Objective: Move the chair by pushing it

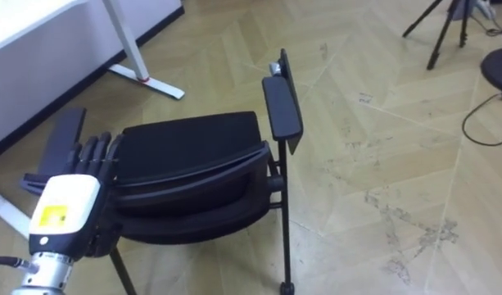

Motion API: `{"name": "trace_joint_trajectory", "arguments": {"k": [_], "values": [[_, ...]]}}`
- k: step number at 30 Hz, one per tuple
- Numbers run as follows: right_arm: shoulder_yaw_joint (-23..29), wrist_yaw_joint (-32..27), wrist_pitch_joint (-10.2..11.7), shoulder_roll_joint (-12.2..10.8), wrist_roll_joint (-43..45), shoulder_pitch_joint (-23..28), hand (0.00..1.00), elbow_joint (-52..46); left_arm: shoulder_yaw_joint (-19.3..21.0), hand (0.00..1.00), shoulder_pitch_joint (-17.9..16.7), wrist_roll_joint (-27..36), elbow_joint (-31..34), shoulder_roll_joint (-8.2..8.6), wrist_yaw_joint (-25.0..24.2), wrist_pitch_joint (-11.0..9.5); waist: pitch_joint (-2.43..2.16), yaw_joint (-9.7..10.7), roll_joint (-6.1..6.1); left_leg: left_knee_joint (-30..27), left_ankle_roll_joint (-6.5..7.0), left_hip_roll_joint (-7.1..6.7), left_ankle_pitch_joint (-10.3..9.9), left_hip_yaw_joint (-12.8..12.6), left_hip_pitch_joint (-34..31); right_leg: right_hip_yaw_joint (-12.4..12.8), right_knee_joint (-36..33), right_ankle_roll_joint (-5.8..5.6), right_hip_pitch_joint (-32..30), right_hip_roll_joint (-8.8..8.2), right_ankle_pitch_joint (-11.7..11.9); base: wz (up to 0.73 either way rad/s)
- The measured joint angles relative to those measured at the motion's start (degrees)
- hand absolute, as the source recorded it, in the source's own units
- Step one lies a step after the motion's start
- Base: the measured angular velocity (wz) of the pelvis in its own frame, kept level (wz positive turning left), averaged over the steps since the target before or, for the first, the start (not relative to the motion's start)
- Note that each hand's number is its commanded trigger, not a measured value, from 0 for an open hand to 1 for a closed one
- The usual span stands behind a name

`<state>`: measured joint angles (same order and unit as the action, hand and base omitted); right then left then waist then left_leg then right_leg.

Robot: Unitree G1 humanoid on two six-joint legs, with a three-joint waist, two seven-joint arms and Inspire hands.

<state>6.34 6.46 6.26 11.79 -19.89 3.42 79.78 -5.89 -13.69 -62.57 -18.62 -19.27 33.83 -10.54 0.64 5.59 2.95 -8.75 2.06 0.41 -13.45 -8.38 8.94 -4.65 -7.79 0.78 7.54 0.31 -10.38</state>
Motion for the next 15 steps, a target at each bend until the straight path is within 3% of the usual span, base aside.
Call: {"name": "trace_joint_trajectory", "arguments": {"k": [9,15], "values": [[-0.02,0.32,-0.11,0.5,-1.3,1.34,0.0,-1.31,-0.02,0.0,1.18,0.24,-2.96,0.0,0.5,0.31,-0.18,0.63,0.22,0.54,-0.02,0.07,-0.02,-0.88,0.6,1.22,-0.79,-0.12,-0.16,0.19,0.18,-0.06],[1.05,-0.44,-1.14,0.69,-2.79,3.2,0.0,-1.35,-0.77,0.0,1.51,1.89,-5.78,0.15,2.08,0.71,-1.02,1.33,1.24,0.92,-0.04,0.11,-0.01,-1.06,0.79,1.34,-0.9,-0.1,-0.15,0.31,0.26,-0.02]]}}
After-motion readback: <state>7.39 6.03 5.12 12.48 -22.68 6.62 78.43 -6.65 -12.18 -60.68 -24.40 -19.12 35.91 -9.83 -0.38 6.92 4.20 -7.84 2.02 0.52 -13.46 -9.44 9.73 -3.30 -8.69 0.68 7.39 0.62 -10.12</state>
